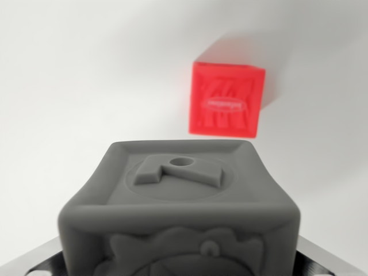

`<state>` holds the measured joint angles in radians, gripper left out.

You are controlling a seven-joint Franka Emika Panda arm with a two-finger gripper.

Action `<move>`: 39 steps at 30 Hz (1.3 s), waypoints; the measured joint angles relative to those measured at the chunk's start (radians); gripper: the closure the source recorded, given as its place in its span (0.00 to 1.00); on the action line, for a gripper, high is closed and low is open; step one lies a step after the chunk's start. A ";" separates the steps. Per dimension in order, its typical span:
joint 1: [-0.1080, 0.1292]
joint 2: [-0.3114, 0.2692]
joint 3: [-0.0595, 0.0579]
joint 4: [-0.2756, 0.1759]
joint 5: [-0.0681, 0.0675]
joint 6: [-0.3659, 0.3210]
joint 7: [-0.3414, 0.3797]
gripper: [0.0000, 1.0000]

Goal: Destack cube

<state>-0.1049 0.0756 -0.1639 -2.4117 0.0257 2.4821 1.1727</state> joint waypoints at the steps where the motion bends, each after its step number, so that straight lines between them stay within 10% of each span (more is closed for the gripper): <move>1: 0.002 0.000 0.001 -0.002 0.000 0.002 0.003 1.00; 39: 0.095 0.009 0.048 -0.060 -0.002 0.072 0.107 1.00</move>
<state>-0.0096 0.0847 -0.1160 -2.4714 0.0241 2.5538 1.2799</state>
